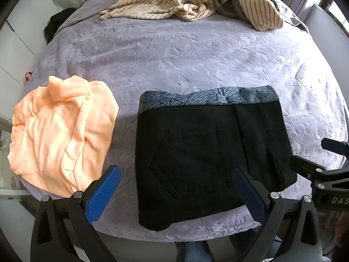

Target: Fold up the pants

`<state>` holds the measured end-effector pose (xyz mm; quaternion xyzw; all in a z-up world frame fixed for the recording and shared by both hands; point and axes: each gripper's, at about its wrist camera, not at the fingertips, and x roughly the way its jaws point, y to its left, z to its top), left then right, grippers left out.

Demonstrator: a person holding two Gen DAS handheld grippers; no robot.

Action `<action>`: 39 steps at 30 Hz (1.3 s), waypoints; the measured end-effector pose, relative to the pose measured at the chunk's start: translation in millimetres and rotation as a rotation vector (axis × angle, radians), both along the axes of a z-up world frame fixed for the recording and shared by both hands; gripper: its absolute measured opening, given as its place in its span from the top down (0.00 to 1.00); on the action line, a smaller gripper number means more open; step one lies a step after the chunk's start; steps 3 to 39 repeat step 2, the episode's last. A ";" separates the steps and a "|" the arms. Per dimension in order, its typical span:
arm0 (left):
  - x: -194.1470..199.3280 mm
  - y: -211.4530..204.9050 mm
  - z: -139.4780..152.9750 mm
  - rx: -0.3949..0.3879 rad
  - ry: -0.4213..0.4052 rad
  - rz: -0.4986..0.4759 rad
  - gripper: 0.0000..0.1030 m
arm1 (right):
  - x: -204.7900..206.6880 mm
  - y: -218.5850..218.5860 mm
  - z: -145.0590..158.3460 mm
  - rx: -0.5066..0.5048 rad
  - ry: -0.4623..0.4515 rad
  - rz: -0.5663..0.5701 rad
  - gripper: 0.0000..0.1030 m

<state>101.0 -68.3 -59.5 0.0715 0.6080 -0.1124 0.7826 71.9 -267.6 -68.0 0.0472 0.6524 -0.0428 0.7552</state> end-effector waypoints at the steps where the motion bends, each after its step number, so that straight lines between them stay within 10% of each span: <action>1: 0.2 0.2 0.5 0.000 -0.001 -0.001 0.00 | 0.5 -0.2 0.4 0.000 0.000 0.001 0.00; 39: 0.1 0.0 0.5 0.000 0.000 -0.002 0.00 | 0.6 -0.3 0.4 -0.001 0.000 0.001 0.00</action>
